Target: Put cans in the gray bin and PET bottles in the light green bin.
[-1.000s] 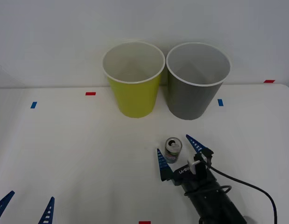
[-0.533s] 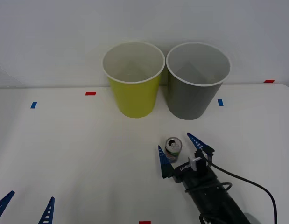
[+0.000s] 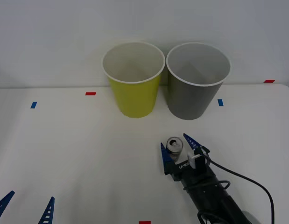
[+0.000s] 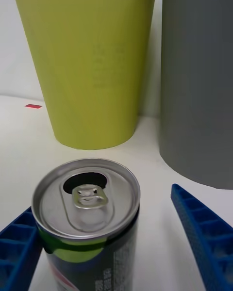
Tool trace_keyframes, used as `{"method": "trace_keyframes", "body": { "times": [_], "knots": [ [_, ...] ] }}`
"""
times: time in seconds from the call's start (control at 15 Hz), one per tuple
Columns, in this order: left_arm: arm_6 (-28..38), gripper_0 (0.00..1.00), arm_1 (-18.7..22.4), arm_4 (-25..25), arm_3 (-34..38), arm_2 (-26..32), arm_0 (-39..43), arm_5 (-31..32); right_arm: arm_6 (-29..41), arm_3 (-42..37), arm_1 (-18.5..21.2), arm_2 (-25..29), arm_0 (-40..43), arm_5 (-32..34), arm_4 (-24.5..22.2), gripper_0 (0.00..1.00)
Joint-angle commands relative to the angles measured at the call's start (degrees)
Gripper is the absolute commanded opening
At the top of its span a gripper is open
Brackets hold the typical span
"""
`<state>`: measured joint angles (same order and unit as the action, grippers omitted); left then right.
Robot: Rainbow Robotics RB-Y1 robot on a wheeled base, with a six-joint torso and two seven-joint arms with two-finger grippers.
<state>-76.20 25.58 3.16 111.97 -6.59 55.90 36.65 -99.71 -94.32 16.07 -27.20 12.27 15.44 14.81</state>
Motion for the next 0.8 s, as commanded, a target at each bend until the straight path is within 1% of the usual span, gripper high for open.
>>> {"method": "trace_keyframes", "body": {
  "times": [0.07,0.27,0.47,0.53,0.6,0.67,0.8],
  "knots": [
    [0.0,1.0,0.0,0.0,0.0,0.0,0.0,0.0,0.1,0.0,-0.1,0.0,-0.1,0.0,0.3,0.2],
    [0.0,1.0,0.0,0.0,0.0,0.0,0.0,0.0,0.5,0.0,-0.1,0.1,-0.1,-0.1,0.9,0.18],
    [0.0,1.0,0.0,0.0,0.0,0.0,0.0,0.0,1.1,-0.3,0.4,0.3,-0.1,-0.1,1.8,0.14],
    [0.0,1.0,0.0,0.0,0.0,0.0,0.0,0.0,1.3,-1.5,0.5,0.3,0.1,-1.2,1.9,0.12],
    [0.0,1.0,0.0,0.0,0.0,0.0,0.0,0.0,1.3,-4.6,1.0,0.9,0.8,-5.3,2.0,0.11],
    [0.0,1.0,0.0,0.0,0.0,0.0,0.0,0.0,1.4,-10.6,1.7,2.0,2.5,-11.8,2.2,0.11],
    [0.0,1.0,0.0,0.0,0.0,0.0,0.0,0.0,1.7,-19.2,2.3,3.6,5.3,-20.0,2.6,0.11]
  ]
}}
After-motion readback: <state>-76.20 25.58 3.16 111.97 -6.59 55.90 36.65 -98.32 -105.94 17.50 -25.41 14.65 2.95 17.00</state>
